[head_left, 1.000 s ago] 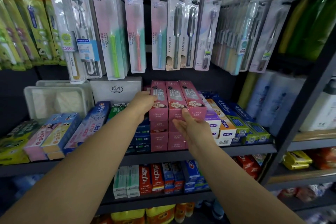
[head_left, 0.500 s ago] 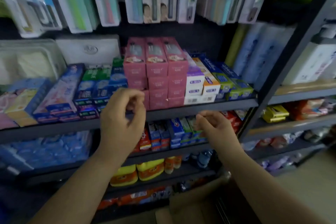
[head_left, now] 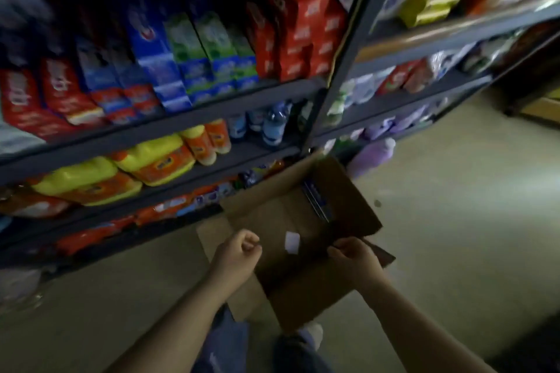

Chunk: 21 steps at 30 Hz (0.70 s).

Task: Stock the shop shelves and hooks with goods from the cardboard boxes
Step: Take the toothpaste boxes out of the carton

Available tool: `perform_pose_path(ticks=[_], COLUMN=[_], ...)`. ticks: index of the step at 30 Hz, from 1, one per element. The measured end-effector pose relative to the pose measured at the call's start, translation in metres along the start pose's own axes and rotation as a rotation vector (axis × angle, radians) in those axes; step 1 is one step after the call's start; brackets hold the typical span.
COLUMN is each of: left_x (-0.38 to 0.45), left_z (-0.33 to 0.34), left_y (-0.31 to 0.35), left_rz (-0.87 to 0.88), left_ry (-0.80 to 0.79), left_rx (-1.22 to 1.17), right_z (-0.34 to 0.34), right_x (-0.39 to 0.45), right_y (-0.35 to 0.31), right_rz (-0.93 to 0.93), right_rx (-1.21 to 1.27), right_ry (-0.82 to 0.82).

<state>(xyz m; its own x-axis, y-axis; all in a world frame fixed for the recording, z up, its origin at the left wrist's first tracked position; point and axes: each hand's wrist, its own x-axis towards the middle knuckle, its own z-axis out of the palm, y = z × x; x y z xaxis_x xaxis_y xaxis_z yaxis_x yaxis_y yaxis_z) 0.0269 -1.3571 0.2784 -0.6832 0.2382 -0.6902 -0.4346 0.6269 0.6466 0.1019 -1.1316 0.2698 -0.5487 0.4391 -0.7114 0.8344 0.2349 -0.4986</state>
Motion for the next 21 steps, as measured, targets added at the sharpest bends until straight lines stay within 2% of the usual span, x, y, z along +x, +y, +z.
perform_pose_path(ticks=[5,12,16,19,21], left_x=[0.094,0.245,0.326,0.376,0.403], left_z=[0.080,0.162,0.184,0.199,0.209], left_y=[-0.057,-0.157,-0.192,-0.213,-0.225], left_rz=[-0.103,-0.151,-0.134,-0.109,-0.098], left_ry=[-0.055,-0.019,0.011,0.021,0.017], left_rx=[-0.021,-0.068,-0.070,-0.109,-0.147], right_z=[0.049,0.124,0.150,0.164,0.171], right_x=[0.100,0.271,0.366,0.424,0.461], right_y=[0.081,0.162,0.185,0.196,0.209], right_rz=[0.141,0.296,0.394,0.371,0.348], right_rx=[0.018,0.293,0.319,0.466,0.433], right_ry=[0.008,0.090,0.243,0.408,0.416])
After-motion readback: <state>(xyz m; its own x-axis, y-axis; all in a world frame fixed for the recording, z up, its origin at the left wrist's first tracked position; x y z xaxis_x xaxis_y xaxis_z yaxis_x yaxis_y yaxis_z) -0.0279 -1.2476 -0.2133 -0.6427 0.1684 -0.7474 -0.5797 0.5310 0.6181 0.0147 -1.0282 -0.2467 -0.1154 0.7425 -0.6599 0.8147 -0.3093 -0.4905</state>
